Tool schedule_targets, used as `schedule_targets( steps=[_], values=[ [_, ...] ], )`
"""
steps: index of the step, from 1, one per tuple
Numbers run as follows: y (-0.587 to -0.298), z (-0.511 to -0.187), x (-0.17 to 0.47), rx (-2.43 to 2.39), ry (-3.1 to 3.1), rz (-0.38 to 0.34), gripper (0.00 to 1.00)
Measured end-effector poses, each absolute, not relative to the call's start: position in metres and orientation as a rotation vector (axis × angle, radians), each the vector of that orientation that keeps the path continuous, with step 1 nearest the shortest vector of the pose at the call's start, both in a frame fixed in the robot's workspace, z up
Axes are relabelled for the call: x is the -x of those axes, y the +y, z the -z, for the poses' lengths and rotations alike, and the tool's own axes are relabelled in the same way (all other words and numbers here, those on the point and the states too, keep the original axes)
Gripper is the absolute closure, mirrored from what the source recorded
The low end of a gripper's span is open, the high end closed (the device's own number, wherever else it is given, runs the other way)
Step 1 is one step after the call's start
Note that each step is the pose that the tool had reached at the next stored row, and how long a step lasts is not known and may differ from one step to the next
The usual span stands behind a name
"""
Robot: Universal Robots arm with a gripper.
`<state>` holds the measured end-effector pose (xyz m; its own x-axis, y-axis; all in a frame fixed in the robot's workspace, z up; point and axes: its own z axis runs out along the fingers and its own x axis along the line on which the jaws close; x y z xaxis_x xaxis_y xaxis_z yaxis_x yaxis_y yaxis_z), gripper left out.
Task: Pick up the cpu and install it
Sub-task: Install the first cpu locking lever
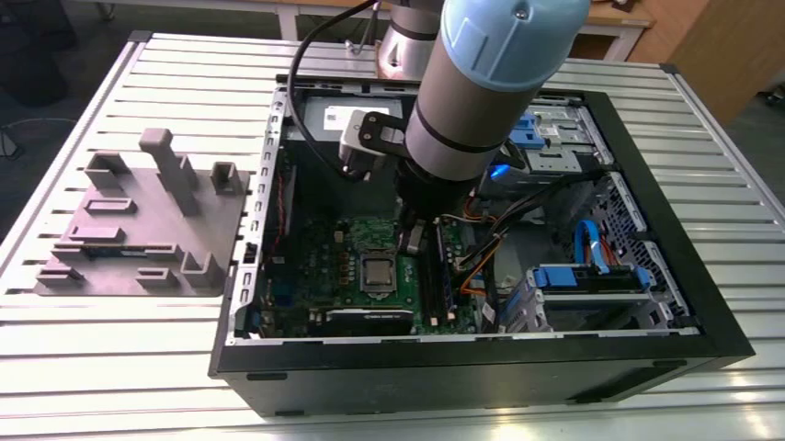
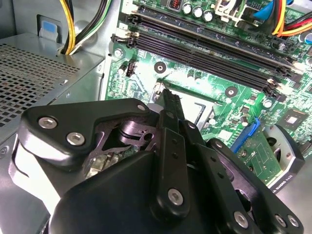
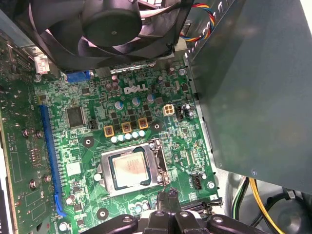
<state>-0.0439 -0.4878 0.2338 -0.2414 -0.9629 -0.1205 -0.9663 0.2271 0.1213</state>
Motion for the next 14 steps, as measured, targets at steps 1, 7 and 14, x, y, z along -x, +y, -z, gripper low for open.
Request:
schedule_targets(
  steps=[1,7,14],
  values=[
    [-0.4878,-0.2338,0.0439,1.923,2.445,-0.266,0.90],
    [-0.4885,-0.2324,0.0438,1.981,2.403,-0.267,0.90],
    [-0.4913,-0.2313,0.0438,2.030,2.394,-0.233,0.90]
  ],
)
